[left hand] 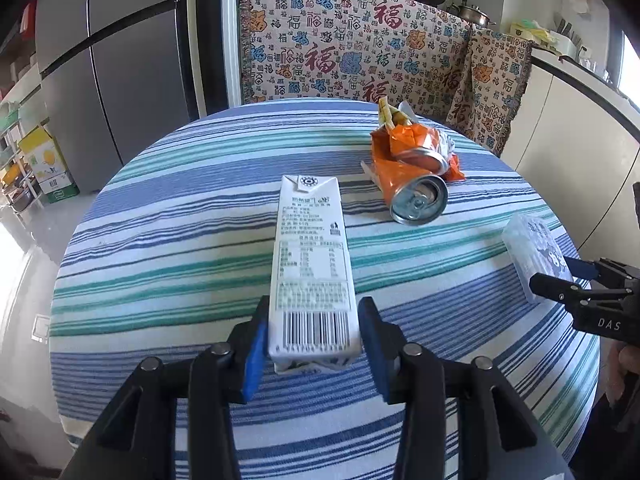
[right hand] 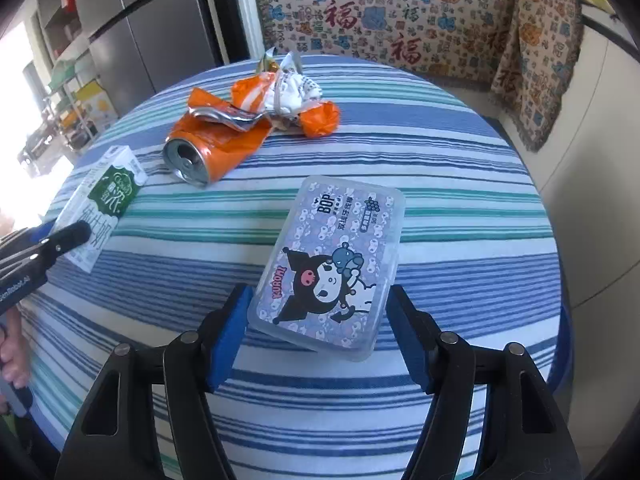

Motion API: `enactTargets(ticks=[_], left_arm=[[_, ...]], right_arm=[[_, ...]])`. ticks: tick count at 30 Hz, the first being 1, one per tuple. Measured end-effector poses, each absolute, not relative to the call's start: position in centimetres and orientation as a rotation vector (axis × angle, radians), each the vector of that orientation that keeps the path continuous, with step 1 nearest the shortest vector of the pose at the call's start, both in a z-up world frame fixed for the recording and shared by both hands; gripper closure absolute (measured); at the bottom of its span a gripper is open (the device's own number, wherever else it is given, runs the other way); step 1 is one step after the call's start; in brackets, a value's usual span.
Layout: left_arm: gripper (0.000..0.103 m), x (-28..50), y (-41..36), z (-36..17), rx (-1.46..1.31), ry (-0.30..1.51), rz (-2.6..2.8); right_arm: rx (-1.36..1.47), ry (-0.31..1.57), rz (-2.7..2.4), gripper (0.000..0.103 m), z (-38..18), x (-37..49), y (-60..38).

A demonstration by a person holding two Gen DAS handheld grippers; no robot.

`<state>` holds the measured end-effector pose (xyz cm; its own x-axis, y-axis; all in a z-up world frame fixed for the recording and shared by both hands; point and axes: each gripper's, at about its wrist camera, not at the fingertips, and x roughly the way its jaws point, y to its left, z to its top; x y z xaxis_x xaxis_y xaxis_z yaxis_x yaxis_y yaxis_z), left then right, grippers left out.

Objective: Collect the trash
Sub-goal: 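Grasp the milk carton with the left tool while the right tool grasps the clear cartoon box, then carry the milk carton and clear box to the wastebasket and open both tools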

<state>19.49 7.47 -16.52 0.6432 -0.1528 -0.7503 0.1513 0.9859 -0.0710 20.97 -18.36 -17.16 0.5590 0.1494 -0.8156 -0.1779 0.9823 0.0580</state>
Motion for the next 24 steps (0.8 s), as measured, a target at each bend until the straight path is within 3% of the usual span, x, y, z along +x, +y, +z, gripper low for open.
enactTargets(ticks=[1, 2, 3, 7, 10, 13, 24], left_arm=[[0.039, 19.4, 7.2, -16.7, 0.006, 0.854, -0.162], [0.038, 19.6, 7.0, -16.9, 0.015, 0.856, -0.147], [0.038, 19.9, 6.9, -17.2, 0.027, 0.867, -0.129], [0.036, 21.4, 7.0, -18.6, 0.047, 0.923, -0.101], [0.020, 21.9, 7.5, -19.0, 0.030, 0.912, -0.079], [0.013, 22.7, 7.6, -19.1, 0.027, 0.916, -0.073], [0.011, 22.7, 7.8, -19.2, 0.021, 0.915, -0.071]], right_arm=[[-0.030, 0.957, 0.183, 0.026, -17.2, 20.9, -18.5], [-0.022, 0.955, 0.171, 0.017, -17.3, 20.9, -18.7], [-0.007, 0.952, 0.161, 0.014, -17.5, 21.0, -18.8], [0.054, 0.990, 0.131, 0.012, -18.5, 21.9, -18.3], [0.041, 0.975, 0.101, 0.005, -18.7, 22.3, -17.6], [-0.016, 0.971, 0.064, 0.001, -19.1, 22.9, -16.6], [-0.011, 0.934, 0.051, 0.001, -19.3, 23.0, -16.7]])
